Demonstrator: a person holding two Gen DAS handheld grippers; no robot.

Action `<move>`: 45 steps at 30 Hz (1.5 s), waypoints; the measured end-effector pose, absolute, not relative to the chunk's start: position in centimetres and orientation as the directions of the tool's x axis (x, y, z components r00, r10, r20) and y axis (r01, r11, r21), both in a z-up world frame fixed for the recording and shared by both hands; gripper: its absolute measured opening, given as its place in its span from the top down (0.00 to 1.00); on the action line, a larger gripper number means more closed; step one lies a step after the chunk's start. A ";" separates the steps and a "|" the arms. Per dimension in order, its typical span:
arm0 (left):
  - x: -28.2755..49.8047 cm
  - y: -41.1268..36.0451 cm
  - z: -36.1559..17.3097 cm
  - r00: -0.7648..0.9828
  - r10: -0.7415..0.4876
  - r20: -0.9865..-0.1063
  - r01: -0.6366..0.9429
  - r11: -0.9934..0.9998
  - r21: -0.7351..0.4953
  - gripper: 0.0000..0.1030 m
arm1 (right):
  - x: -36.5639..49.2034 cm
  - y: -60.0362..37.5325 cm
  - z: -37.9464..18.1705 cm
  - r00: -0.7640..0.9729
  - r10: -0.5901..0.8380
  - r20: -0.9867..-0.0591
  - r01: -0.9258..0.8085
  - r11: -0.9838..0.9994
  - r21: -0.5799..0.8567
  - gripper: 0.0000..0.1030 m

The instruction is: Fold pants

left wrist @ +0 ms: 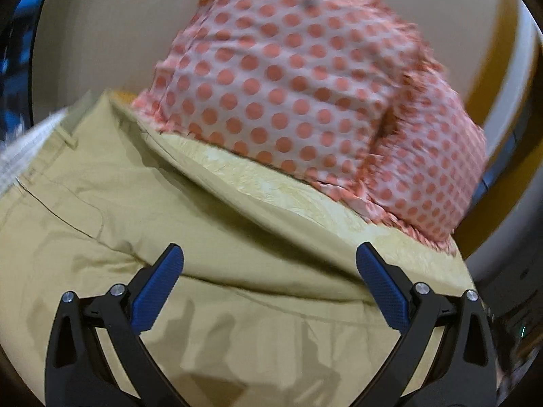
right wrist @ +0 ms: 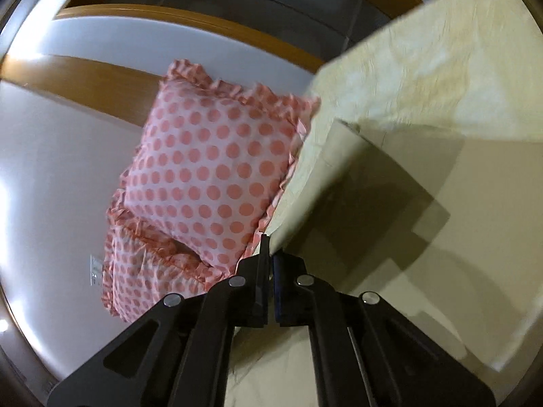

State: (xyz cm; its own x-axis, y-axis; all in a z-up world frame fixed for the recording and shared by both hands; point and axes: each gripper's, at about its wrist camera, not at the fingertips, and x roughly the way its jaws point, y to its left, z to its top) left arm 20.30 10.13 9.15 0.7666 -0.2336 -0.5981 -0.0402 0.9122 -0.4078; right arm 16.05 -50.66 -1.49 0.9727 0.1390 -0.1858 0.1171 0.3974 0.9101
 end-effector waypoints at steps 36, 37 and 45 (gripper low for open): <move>3.5 19.6 2.5 0.727 -0.130 -0.675 -0.336 0.790 -0.514 0.94 | 11.0 -52.9 -2.9 0.958 0.143 -0.249 0.152 0.482 0.863 0.99; 3.3 19.5 2.7 0.734 -0.125 -0.668 -0.329 0.794 -0.511 0.95 | 10.5 -52.9 -2.6 0.961 0.130 -0.244 0.151 0.493 0.857 0.99; 1.0 18.9 2.6 0.731 -0.135 -0.668 -0.294 0.822 -0.487 0.97 | 8.2 -52.8 -3.3 0.948 0.073 -0.309 0.235 0.492 0.838 0.98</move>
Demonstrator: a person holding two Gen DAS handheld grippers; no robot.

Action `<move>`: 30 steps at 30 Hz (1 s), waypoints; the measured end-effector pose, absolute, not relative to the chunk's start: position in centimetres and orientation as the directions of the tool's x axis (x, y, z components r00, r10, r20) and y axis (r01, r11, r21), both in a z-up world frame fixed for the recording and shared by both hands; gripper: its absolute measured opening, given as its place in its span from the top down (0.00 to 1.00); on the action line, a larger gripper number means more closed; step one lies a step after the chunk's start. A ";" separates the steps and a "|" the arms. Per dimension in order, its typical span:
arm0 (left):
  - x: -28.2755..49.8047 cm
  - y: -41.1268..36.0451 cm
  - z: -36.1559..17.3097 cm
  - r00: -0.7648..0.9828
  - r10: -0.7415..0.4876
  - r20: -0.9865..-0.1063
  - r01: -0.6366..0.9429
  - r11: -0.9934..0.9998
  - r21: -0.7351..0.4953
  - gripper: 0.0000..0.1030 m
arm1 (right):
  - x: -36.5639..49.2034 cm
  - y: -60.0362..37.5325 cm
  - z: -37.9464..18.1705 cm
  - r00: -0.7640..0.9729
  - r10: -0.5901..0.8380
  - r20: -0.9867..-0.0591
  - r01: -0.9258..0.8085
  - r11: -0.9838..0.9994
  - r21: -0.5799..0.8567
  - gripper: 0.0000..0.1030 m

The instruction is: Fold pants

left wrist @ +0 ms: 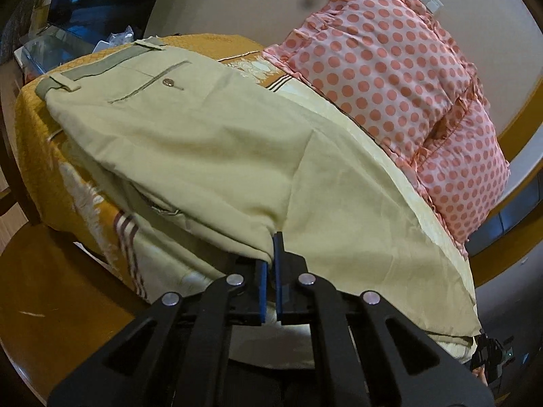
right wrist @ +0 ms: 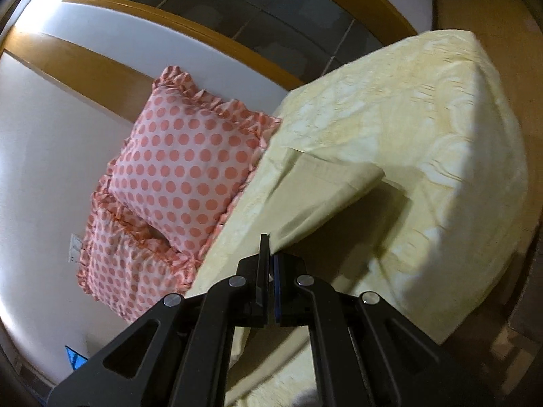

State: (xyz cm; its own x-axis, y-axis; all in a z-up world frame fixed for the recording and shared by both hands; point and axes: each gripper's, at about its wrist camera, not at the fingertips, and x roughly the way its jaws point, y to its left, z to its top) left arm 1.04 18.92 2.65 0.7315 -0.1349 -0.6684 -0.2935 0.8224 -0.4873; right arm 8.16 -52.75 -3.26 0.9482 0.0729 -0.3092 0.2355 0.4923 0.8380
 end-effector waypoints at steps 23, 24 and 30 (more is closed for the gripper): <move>-0.9 17.3 6.1 0.845 0.034 -0.534 -0.232 0.923 -0.308 0.25 | 7.8 -51.6 -3.4 0.908 -0.062 -0.415 0.338 0.696 0.634 0.55; -0.5 17.2 5.6 0.836 0.033 -0.548 -0.237 0.922 -0.307 0.25 | 7.8 -51.5 -3.4 0.910 -0.068 -0.409 0.338 0.695 0.635 0.56; 0.8 17.0 3.2 0.821 0.026 -0.571 -0.233 0.928 -0.292 0.19 | 9.4 -52.2 -3.6 0.931 -0.058 -0.359 0.292 0.708 0.643 0.96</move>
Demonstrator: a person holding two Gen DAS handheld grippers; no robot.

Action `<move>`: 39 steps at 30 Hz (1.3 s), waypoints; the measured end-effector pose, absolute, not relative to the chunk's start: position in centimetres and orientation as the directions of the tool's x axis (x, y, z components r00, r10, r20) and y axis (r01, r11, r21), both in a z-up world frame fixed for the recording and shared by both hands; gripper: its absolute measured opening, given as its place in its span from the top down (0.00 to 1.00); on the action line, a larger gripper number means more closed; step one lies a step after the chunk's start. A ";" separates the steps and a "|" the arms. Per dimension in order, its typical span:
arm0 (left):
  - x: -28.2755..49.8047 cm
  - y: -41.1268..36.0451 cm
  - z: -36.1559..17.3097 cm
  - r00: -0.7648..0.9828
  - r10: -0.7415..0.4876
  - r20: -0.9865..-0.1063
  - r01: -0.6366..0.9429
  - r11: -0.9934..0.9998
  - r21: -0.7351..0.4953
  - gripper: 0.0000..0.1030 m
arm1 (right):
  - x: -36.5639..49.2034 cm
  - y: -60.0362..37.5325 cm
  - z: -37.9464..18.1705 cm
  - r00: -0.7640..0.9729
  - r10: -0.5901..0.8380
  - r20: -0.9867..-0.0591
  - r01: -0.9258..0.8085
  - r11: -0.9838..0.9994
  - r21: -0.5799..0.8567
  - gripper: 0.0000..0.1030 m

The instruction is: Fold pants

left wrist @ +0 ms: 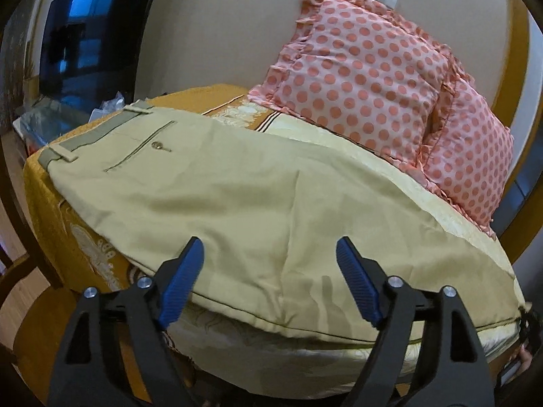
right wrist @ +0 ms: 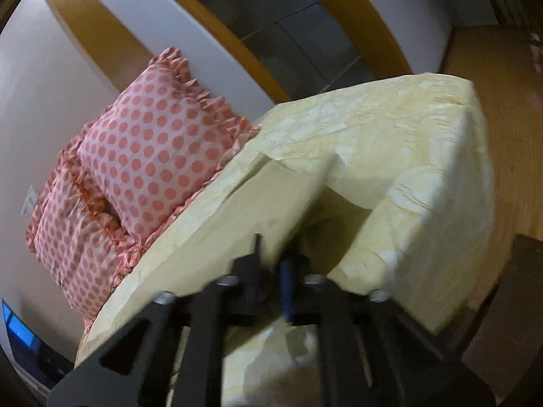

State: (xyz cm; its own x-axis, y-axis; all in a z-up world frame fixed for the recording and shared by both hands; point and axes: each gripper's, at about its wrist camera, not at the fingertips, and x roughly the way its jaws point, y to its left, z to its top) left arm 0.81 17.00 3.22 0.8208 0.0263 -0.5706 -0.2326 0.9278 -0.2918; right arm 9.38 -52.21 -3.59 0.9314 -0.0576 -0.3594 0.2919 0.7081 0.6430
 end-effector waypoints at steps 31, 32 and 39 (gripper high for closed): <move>-3.3 26.8 2.1 0.847 0.214 -0.487 -0.450 0.777 -0.440 0.16 | 11.0 -10.8 1.9 0.565 0.503 -0.654 -0.652 0.758 0.019 0.41; -3.2 27.1 2.1 0.848 0.216 -0.484 -0.452 0.772 -0.446 0.16 | 10.9 -11.0 2.2 0.565 0.505 -0.652 -0.650 0.759 0.024 0.41; -1.7 29.4 1.9 0.828 0.253 -0.500 -0.498 0.741 -0.449 0.16 | 10.1 -12.3 3.0 0.563 0.533 -0.631 -0.657 0.752 0.048 0.36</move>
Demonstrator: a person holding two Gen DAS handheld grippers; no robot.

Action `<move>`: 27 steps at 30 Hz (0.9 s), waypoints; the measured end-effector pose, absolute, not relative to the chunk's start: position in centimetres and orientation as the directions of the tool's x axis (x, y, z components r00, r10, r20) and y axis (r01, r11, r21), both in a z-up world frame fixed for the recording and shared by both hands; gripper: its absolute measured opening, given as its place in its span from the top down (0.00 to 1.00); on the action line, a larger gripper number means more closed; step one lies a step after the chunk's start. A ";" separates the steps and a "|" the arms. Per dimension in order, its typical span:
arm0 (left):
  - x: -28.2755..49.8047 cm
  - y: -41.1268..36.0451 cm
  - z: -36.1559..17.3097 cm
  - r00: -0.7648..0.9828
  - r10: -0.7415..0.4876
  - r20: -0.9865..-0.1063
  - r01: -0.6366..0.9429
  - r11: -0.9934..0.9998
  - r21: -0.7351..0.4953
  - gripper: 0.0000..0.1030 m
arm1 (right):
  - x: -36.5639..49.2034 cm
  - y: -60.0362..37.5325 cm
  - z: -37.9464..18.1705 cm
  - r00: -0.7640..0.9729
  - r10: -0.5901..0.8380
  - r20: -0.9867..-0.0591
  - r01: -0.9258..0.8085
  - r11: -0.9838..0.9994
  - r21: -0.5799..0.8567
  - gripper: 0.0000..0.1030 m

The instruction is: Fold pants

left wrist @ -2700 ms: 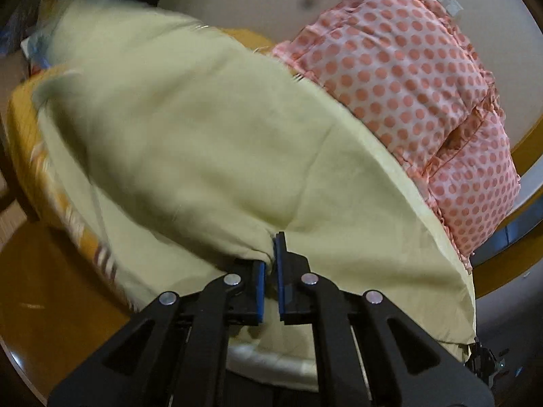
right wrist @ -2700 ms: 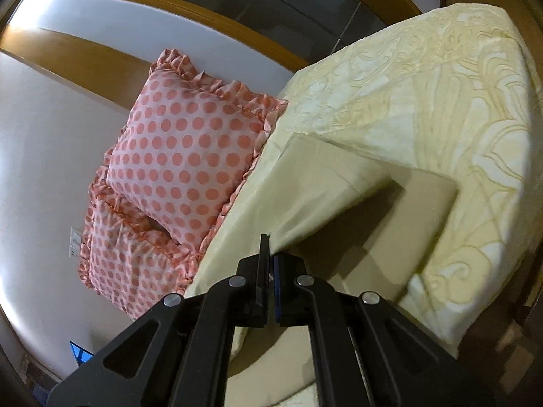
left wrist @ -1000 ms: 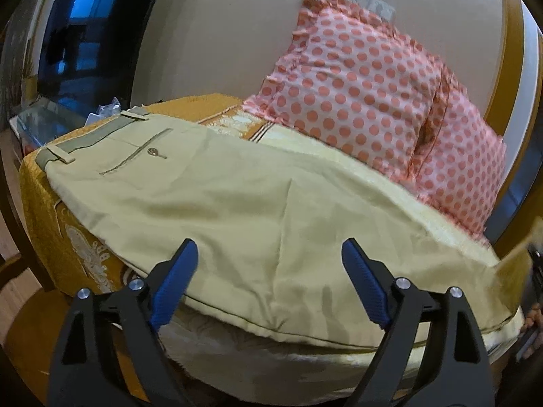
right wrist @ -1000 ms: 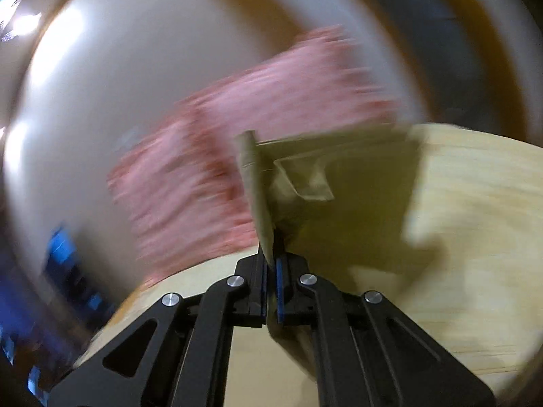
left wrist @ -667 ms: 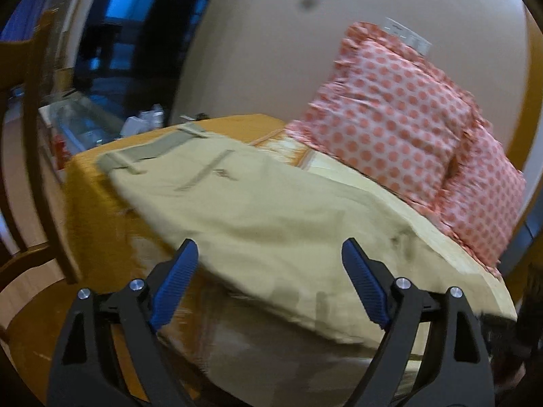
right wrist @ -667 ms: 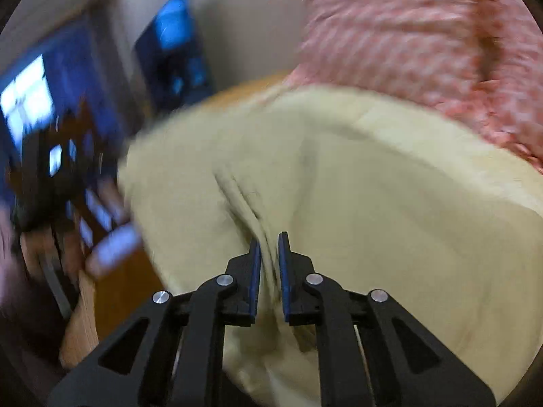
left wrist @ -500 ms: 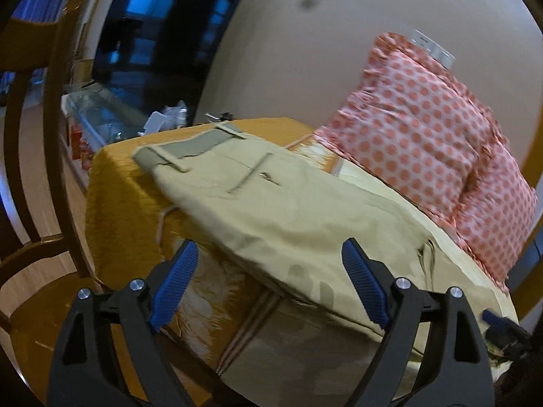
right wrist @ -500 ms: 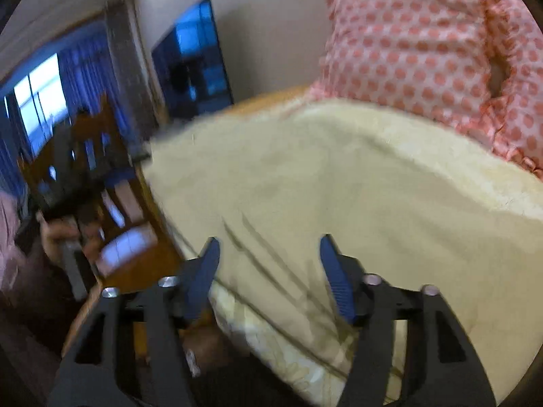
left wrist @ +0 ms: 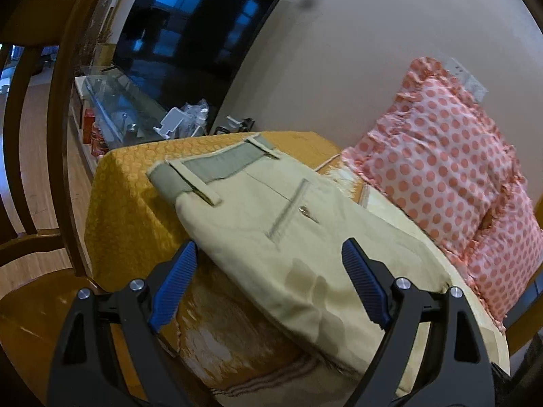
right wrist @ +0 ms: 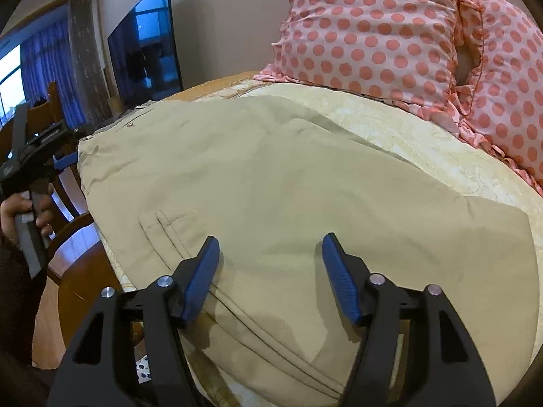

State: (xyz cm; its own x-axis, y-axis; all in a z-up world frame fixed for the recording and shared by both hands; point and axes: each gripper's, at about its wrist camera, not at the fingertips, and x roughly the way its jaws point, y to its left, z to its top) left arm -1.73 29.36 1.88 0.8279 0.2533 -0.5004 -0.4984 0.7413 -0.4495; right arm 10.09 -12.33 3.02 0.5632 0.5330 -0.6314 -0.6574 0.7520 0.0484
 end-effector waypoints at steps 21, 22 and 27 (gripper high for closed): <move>0.1 30.8 2.6 0.870 0.117 -0.479 -0.455 0.564 -0.689 0.91 | 10.5 -15.2 2.1 0.484 0.684 -0.546 -0.630 0.705 0.325 0.04; 0.6 30.0 3.9 0.871 0.127 -0.474 -0.448 0.601 -0.662 0.91 | 10.4 -16.3 2.4 0.499 0.677 -0.540 -0.612 0.717 0.334 0.02; 4.8 21.6 11.0 0.893 0.119 -0.434 -0.325 0.837 -0.440 0.92 | 8.5 -23.7 4.2 0.661 0.593 -0.460 -0.493 0.805 0.329 0.01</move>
State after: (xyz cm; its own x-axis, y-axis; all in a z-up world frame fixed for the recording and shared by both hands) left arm 4.81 21.62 11.00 0.8929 0.1187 -0.4343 -0.3251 0.8373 -0.4396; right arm 8.51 -23.69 4.25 0.6610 0.5926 -0.4602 -0.4928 0.8054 0.3293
